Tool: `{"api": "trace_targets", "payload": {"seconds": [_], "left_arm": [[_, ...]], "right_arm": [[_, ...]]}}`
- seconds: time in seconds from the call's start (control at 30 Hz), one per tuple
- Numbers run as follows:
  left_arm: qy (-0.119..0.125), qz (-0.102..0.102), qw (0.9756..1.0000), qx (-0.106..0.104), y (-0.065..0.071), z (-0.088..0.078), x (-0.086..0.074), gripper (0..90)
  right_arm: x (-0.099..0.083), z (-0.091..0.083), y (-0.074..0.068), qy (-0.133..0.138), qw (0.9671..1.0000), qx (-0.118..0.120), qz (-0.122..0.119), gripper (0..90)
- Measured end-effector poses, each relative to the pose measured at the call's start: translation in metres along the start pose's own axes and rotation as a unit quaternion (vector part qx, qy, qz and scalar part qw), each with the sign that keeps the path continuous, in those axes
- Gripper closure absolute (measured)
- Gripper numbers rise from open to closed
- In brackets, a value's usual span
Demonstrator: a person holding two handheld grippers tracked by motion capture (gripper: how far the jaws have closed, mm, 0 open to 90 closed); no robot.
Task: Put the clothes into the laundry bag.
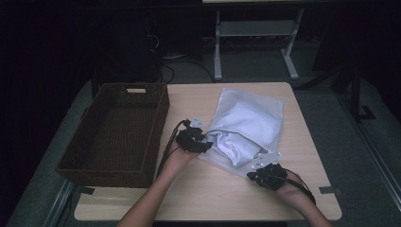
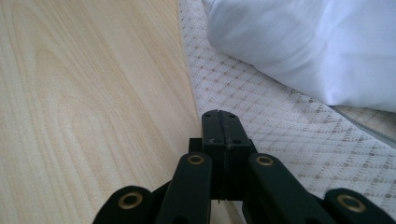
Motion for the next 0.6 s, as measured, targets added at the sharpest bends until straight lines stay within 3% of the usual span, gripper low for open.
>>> {"api": "trace_targets", "payload": {"seconds": [0.17,0.33,0.47,0.53,0.6], "left_arm": [[0.022,-0.005,0.9997,0.002,-0.007,0.002,0.015,54.5],[0.026,0.024,0.9994,-0.005,0.0,0.006,0.034,60.9],[0.015,0.061,0.9975,-0.033,0.013,0.018,0.045,56.6],[0.01,0.069,0.9971,-0.031,0.018,0.026,0.048,55.9],[0.006,0.067,0.9973,-0.029,0.018,0.031,0.049,65.1]], "right_arm": [[-0.003,-0.002,0.002,-0.003,1.0,0.003,0.004,89.7],[-0.006,-0.004,0.005,-0.003,1.0,0.005,0.008,89.7],[-0.006,-0.004,0.005,-0.004,1.0,0.005,0.007,89.7],[-0.006,-0.004,0.005,-0.004,1.0,0.004,0.006,89.7],[-0.006,-0.004,0.005,-0.005,1.0,0.004,0.006,89.6]]}}
Point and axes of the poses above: each handheld gripper's, and its own axes: z roughly forward along the jaws, x roughly out of its top, y roughly to its right, the point moved 1 cm from there along z, roughly forward along the jaws, and after that the axes turned 6 degrees about -y, right-handed, at the moved point
